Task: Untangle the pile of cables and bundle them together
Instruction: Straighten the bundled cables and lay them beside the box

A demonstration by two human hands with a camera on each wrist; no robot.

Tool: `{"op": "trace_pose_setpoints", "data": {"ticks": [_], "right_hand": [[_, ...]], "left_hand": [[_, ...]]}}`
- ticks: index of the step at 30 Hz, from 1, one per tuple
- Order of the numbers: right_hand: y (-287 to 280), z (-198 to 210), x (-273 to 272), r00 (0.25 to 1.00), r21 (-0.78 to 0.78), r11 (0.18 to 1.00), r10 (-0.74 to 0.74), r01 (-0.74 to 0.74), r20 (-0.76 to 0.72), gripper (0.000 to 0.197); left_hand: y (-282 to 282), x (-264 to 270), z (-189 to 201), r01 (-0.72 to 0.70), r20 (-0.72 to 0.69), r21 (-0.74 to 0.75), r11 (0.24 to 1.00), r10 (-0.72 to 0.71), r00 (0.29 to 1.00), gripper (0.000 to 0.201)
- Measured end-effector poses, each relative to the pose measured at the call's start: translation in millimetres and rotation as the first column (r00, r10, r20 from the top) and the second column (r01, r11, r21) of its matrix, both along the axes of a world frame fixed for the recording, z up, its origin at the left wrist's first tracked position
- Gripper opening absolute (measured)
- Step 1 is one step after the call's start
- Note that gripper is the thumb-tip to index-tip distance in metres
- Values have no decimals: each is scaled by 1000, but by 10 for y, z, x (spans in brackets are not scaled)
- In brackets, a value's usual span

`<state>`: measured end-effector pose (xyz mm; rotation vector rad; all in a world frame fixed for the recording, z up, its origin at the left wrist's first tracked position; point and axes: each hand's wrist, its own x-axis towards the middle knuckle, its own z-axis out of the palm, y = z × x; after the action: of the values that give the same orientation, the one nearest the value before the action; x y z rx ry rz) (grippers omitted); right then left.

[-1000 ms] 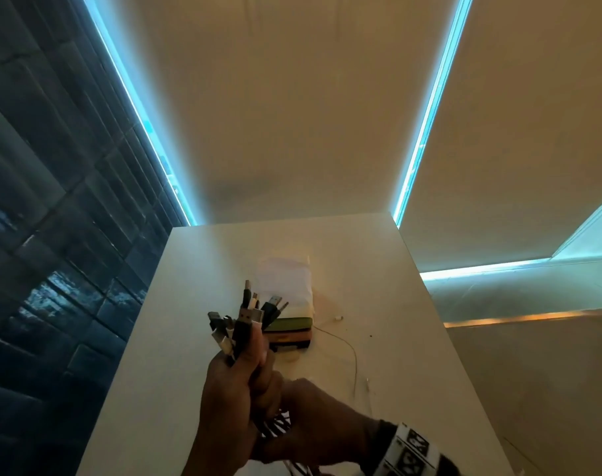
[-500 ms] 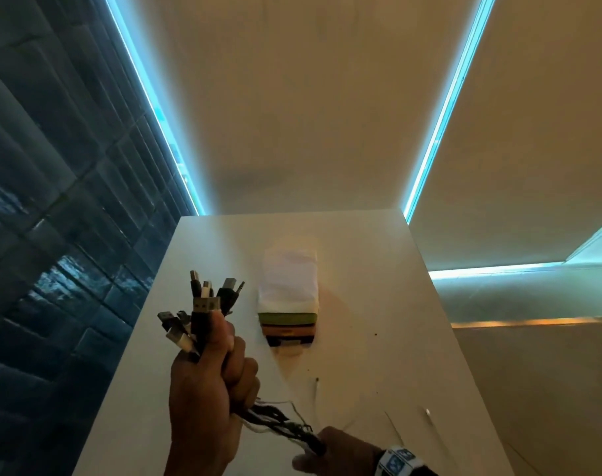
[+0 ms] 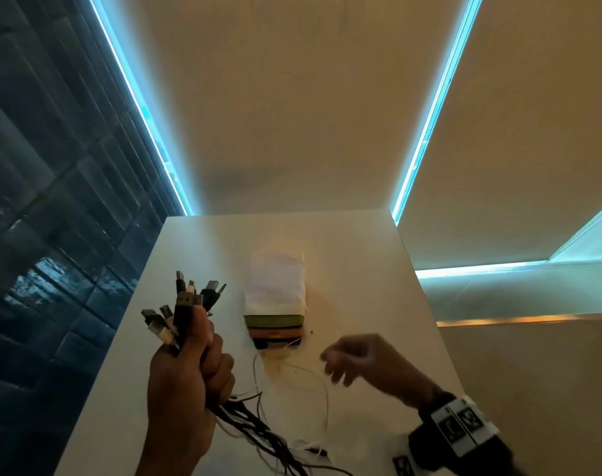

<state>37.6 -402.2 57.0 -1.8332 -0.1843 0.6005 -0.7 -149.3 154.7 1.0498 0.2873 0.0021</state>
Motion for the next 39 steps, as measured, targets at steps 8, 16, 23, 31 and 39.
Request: {"op": "trace_pose_setpoints", "data": {"ticks": [8,16,23,31,39], "right_hand": [[637,-689,565,983,-524,849,32,67,179,32],[864,-942,449,995,-317,949,-28,-3,-93,34],[833,210,38,985,302,951,-105,60,136,18],[886,531,-221,968,304,944,50,-126,248,14],[793,556,-255,964,178,955,209,-238,167,20]], "left_hand": [[-69,66,-227,-53,-133,12,999,54,990,42],[-119,121,-494,-5,-181,73,997,18,983,42],[-125,144,-578,-32,-142,160,987,55,988,32],[-168,5,-485,75,-59,81,994,-71,996,54],[-206,-37,-453,17,-32,96,995,-14,999,35]]}}
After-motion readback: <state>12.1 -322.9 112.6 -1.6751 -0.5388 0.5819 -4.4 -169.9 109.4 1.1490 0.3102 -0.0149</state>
